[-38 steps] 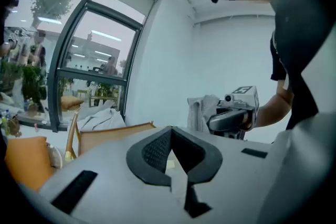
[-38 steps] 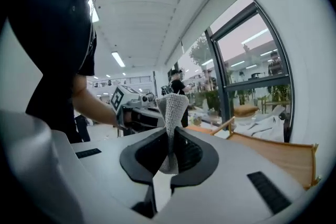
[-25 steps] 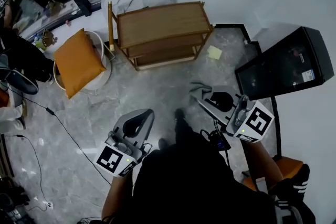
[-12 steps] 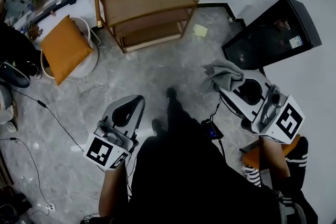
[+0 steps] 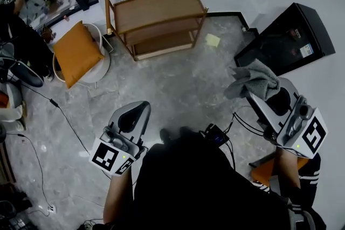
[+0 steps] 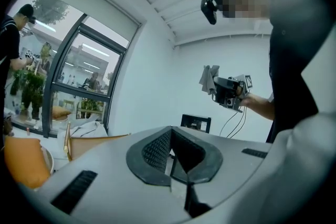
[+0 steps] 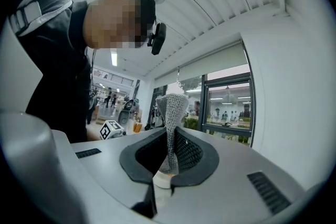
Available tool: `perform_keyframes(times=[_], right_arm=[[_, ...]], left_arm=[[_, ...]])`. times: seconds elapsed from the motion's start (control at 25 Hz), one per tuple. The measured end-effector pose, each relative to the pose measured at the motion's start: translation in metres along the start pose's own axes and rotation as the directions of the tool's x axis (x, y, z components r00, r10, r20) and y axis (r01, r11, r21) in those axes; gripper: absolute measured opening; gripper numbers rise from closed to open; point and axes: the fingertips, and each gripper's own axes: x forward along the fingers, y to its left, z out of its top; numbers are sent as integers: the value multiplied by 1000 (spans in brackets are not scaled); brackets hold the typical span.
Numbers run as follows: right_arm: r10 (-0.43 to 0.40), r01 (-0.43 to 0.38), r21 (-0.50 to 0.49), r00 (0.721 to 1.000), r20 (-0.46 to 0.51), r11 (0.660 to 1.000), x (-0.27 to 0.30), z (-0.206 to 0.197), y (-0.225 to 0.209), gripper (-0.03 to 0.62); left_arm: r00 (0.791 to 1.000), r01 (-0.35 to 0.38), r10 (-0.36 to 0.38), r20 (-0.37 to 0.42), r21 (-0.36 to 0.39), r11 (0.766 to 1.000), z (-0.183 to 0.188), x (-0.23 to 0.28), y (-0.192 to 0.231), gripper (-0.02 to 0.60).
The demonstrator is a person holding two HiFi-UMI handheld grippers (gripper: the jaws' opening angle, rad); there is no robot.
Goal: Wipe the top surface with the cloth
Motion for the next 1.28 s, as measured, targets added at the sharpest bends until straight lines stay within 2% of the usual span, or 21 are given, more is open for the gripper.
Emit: perform_keyframes(times=[0.12,0.24,0.36,0.44,0.52,0.64,0.84,1.04,1.28], right_arm=[[8,-8,-8,1000,-20,1000,-10,-14,-14,32],[14,-14,-1,997,-81,1000,-11,-58,-16,32],[96,-86,147,993,-64,985,-5,-98,5,32],[162,-153,241,987,-16,958,0,-111,21,32],[214,-209,287,977,13,935,2,-121,36,32],[273,-264,289,962,11,920,5,-134,54,32],[316,-303,291,949,2,908,-1,-150,63,32],[327,-313,342,945,19,886,2,-152,60,32],[315,-302,357,949,21,884,2,-157,54,32]], left_arm=[[1000,9,-9,-16,11,1000,4,14,-15,11],[998,16,-17,-68,-13,1000,-10,32,-27,11],[996,29,-34,-86,-58,998,-20,42,-44,11],[994,40,-47,-97,-73,997,-28,47,-56,11],[993,51,-59,-107,-80,996,-35,50,-68,11],[992,56,-65,-108,-83,995,-42,53,-81,11],[994,37,-45,-100,-79,996,-43,58,-89,11],[993,42,-46,-105,-46,998,-35,61,-89,11],[994,59,-60,-96,-18,998,-23,69,-92,11]])
